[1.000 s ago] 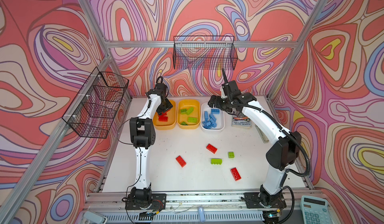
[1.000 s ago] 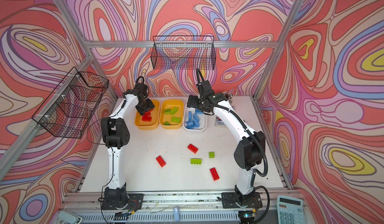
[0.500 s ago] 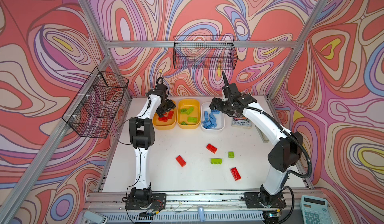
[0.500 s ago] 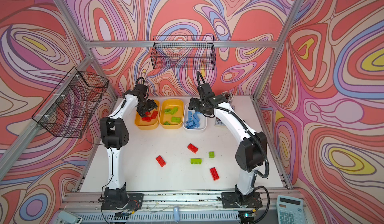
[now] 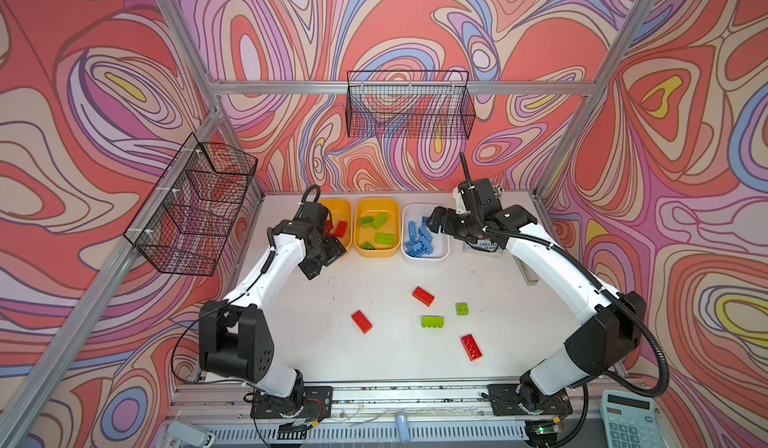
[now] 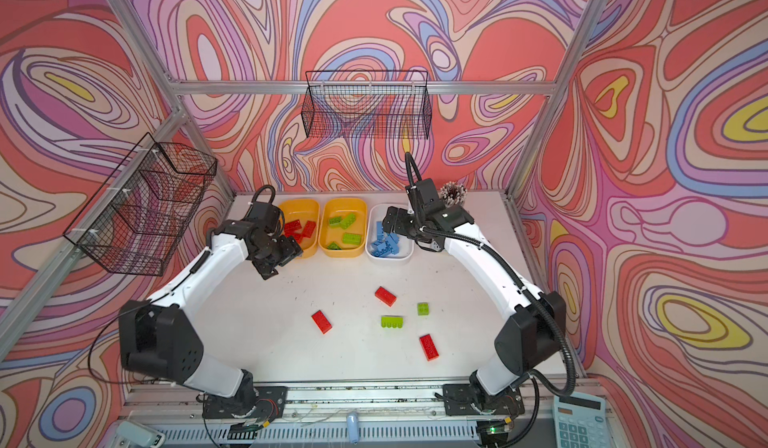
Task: Sort the legos into containers by color
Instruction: 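Move the left gripper down onto the red brick nearest the robot, then close the left gripper on the red brick and lift it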
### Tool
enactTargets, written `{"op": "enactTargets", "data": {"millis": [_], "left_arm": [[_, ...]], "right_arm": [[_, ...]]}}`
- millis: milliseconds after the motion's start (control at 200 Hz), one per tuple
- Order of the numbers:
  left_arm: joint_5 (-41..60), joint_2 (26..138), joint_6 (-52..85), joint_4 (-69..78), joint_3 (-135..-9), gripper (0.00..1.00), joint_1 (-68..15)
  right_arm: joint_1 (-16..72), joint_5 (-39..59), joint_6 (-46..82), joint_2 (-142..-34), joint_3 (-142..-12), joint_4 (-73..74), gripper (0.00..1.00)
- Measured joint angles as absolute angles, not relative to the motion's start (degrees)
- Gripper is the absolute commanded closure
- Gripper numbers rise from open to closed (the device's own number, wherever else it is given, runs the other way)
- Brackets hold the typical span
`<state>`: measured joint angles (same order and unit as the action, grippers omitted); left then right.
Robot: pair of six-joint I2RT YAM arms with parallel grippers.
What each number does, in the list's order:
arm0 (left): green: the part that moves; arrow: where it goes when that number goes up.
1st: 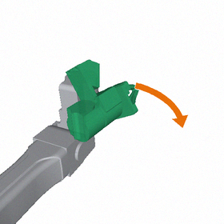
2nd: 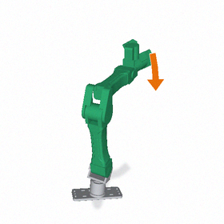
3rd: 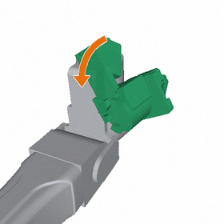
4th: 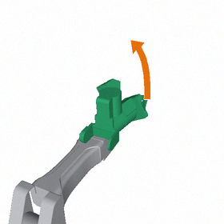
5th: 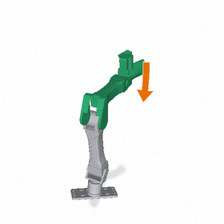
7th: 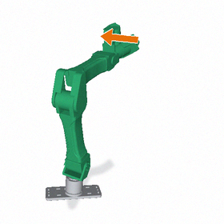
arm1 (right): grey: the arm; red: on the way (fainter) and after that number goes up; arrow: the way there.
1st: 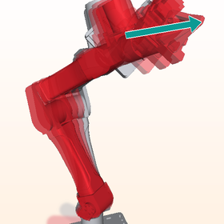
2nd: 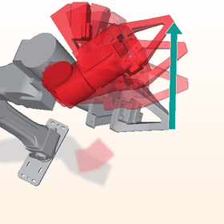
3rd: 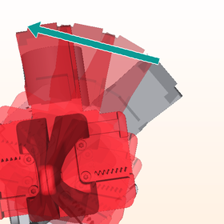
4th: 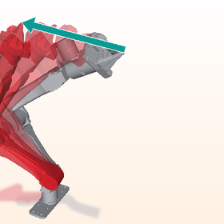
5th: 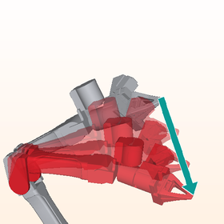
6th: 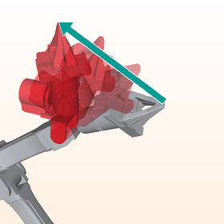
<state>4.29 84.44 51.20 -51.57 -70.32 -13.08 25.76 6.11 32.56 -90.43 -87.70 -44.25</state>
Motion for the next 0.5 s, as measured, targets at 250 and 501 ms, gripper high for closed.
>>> {"op": "enactTargets", "data": {"millis": [250,501], "left_arm": [[0.0,73.6,60.2,-51.8,-56.1,0.21,-27.2],[-1.4,81.7,66.3,-47.7,-54.1,0.24,-37.4]], "right_arm": [[26.1,8.6,30.2,-89.5,-85.1,-44.3,0.02],[26.2,10.0,28.5,-88.1,-85.1,-44.7,0.02]]}}
